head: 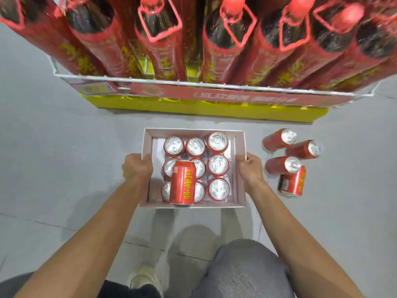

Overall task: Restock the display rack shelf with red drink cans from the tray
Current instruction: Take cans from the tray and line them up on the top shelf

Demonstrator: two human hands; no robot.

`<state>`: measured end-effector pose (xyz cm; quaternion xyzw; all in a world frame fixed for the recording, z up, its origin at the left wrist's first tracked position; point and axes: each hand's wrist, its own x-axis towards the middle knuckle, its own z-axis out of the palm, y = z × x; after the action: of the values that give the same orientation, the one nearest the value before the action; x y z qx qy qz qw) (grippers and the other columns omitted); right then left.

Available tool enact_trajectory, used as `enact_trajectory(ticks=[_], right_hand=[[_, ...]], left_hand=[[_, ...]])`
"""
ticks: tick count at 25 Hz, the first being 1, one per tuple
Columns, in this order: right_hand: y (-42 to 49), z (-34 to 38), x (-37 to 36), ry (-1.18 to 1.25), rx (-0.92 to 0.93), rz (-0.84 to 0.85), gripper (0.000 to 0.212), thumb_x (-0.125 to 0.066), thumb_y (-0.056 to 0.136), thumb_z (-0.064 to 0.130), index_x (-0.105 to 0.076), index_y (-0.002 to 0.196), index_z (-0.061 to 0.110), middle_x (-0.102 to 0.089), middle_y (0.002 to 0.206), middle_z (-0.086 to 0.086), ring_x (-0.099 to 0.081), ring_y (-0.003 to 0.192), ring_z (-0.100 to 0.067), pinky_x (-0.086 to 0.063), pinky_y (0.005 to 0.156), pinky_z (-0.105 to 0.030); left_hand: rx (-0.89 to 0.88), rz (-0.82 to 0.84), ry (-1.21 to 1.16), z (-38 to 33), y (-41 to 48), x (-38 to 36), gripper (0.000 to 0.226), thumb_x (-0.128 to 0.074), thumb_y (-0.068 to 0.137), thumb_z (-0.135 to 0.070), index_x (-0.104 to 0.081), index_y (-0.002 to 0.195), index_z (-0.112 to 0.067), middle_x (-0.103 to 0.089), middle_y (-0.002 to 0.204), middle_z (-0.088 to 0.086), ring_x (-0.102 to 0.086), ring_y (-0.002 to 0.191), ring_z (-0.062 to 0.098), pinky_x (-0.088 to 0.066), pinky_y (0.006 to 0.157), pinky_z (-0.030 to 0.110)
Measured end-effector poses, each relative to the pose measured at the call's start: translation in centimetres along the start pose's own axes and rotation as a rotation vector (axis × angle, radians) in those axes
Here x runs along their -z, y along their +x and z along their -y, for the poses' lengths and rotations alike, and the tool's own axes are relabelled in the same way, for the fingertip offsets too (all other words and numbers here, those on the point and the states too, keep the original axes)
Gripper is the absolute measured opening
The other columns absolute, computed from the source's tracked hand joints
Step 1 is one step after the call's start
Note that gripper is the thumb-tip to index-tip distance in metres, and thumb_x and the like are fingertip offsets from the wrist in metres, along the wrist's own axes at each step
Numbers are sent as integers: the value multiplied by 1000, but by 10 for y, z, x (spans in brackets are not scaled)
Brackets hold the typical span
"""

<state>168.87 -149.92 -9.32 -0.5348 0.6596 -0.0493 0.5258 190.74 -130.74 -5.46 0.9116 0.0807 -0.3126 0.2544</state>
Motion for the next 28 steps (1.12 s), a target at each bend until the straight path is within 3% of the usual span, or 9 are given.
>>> enact_trajectory(ticks=[2,4,6,8,11,17,22,25,28], right_hand=[[11,-5,-2,11,1,-19,21,-61,93,24,-71,76,16,-73,77,-8,-63,70,-25,-60,69,-50],[24,-3,-1,16,4,-29,20,-61,95,18,-70,78,11,-61,67,-3,-52,63,-22,-46,58,-37],[35,2,2,31,12,-41,21,-59,96,13,-68,91,-5,-54,68,-4,-44,65,-19,-35,61,-31],[47,8,3,45,29,-42,25,-59,94,14,-68,101,-8,-59,76,-7,-48,71,-19,-38,66,-32],[57,15,3,48,73,-19,19,-58,96,13,-74,86,9,-66,77,-6,-55,71,-21,-43,68,-32],[51,16,4,56,125,5,24,-59,99,22,-73,104,3,-69,85,-11,-58,80,-23,-46,74,-35],[38,26,9,-21,136,10,20,-57,105,22,-70,106,7,-75,106,-21,-67,96,-33,-49,83,-37],[24,30,19,-143,178,67,24,-56,106,23,-70,120,10,-74,108,-11,-65,97,-27,-46,82,-33],[-1,34,33,-375,257,112,37,-56,105,24,-63,139,11,-73,120,-10,-66,109,-32,-46,88,-32]], left_hand=[[-3,6,-25,2,9,-14,31,-59,94,-25,-72,87,2,-73,98,29,-70,95,47,-58,85,49],[-30,-14,-44,-5,16,-22,31,-60,94,-25,-65,72,-3,-72,89,28,-70,92,47,-60,84,49],[-51,-20,-48,-16,19,-26,38,-60,94,-24,-54,60,-8,-67,78,24,-70,91,47,-57,81,47],[-43,-34,-54,-28,22,-30,36,-60,95,-23,-57,63,-6,-70,85,27,-70,91,47,-57,82,46],[-33,-43,-47,-32,27,-36,27,-58,95,-24,-68,79,-4,-68,84,22,-69,90,46,-57,83,45],[-45,-8,-68,-29,18,-36,37,-52,98,-30,-55,65,-12,-60,73,12,-66,91,48,-54,86,46],[-90,170,-117,-15,21,-28,40,-54,98,-42,-68,92,-5,-73,100,18,-67,98,39,-55,91,46],[-226,219,141,-14,17,-12,46,-52,99,-48,-66,114,-7,-70,116,15,-65,108,37,-54,94,46],[-520,91,553,-21,-3,10,45,-52,100,-46,-59,121,-7,-66,117,17,-63,108,39,-53,86,46]])
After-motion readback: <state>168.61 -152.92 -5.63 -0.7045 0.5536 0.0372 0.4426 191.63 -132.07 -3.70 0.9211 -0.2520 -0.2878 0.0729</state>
